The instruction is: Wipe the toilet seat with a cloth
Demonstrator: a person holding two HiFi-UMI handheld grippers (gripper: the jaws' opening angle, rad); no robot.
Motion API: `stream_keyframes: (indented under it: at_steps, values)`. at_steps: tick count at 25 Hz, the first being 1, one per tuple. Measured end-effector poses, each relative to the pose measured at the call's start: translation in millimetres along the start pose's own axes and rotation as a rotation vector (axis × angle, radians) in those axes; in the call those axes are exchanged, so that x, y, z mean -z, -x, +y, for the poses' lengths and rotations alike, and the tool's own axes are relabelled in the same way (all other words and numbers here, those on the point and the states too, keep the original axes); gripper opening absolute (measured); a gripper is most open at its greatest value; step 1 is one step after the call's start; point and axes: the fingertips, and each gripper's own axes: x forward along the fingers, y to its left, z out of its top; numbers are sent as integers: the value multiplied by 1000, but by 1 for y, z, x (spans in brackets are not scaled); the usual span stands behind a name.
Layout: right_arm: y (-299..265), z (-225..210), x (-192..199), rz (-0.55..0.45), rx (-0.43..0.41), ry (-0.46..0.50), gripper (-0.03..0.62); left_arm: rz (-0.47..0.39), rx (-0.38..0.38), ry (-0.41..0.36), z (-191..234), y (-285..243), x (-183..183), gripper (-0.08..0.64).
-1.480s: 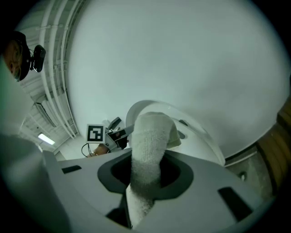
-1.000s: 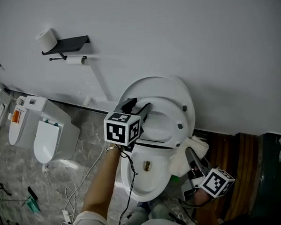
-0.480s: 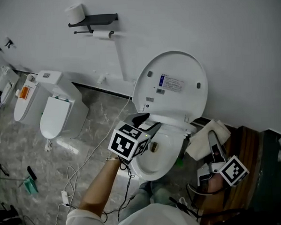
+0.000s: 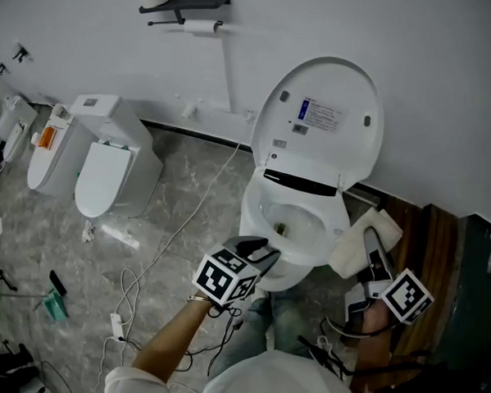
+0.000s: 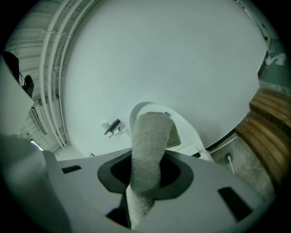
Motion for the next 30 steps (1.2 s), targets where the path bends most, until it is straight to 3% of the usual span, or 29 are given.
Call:
stream_keyframes:
  at_steps: [4, 8, 14, 20, 24, 30]
  values:
    - [-3, -32, 35, 59, 93, 43, 94, 50, -14, 23, 0, -7, 72, 162]
    - [-20, -66, 98, 150, 66, 166, 94, 89, -55, 77, 5, -27, 169, 156]
    - [-57, -112, 190, 283, 24, 175, 94, 70, -157, 80, 42, -79, 275, 156]
    - [-73, -162, 255, 405, -5, 276, 94, 98, -175, 173, 85, -128, 322, 149]
    - [-63, -178, 272, 448, 4, 261, 94, 140, -188, 279, 90, -135, 348, 149]
    - [-65, -193, 277, 481, -10, 258, 94, 179, -231, 360, 97, -142, 362, 149]
